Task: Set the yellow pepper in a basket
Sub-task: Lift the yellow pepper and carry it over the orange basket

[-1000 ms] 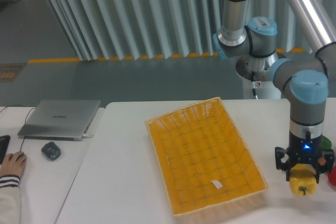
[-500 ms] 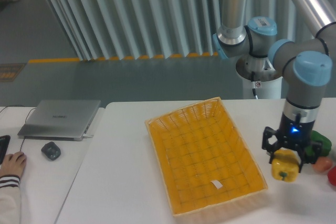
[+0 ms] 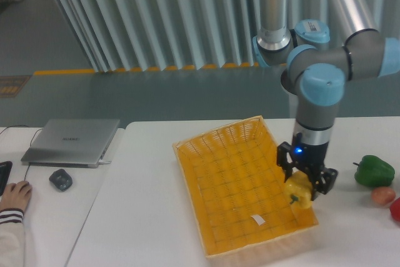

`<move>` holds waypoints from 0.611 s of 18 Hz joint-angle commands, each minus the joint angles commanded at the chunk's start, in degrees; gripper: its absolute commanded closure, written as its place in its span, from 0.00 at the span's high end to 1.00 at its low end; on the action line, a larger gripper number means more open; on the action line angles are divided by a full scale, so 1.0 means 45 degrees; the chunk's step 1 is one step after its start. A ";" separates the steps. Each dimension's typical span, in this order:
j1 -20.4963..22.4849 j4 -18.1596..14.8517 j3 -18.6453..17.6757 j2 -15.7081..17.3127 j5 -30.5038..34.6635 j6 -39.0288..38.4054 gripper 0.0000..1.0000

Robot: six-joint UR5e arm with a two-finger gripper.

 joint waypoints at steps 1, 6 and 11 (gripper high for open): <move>-0.0196 -0.0058 0.0000 0.0097 -0.0038 -0.0155 0.50; -0.0665 0.0000 -0.0078 0.0236 -0.0312 -0.1036 0.60; -0.1096 0.0273 -0.0215 0.0039 0.0469 -0.0938 1.00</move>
